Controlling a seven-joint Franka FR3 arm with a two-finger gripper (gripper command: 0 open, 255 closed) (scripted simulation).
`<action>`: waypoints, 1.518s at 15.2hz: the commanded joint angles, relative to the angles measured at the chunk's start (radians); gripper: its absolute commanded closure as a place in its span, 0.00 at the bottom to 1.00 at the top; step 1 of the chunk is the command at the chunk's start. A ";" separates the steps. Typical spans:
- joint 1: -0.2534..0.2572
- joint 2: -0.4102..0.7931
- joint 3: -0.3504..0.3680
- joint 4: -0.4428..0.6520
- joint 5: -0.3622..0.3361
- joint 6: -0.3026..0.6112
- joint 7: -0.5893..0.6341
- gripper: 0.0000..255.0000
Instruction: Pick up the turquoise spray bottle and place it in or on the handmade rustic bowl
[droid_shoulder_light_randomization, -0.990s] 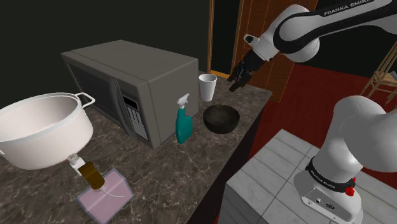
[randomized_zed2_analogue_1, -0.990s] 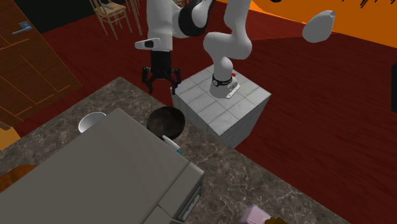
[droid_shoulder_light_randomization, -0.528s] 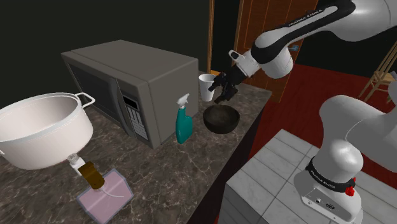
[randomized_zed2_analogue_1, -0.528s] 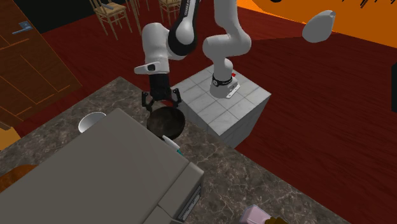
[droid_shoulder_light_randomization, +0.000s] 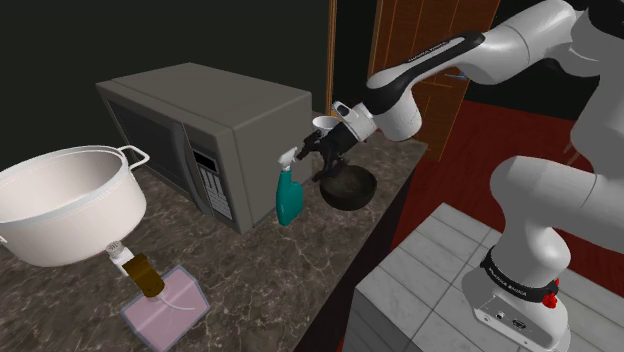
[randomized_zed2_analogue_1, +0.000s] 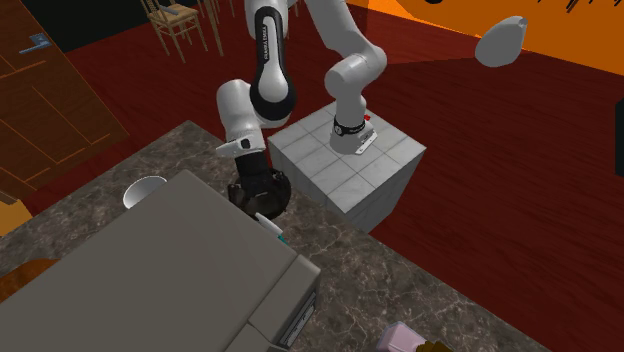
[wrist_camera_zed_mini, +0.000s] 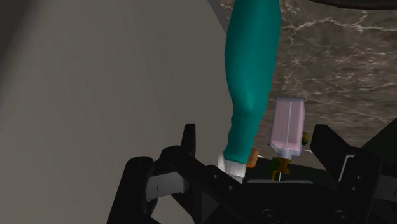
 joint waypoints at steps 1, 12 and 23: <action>0.056 -0.017 -0.040 0.010 -0.002 0.024 -0.022 0.00; 0.195 -0.043 -0.127 0.043 0.007 0.094 -0.036 0.00; 0.197 -0.042 -0.126 0.043 0.007 0.096 -0.035 1.00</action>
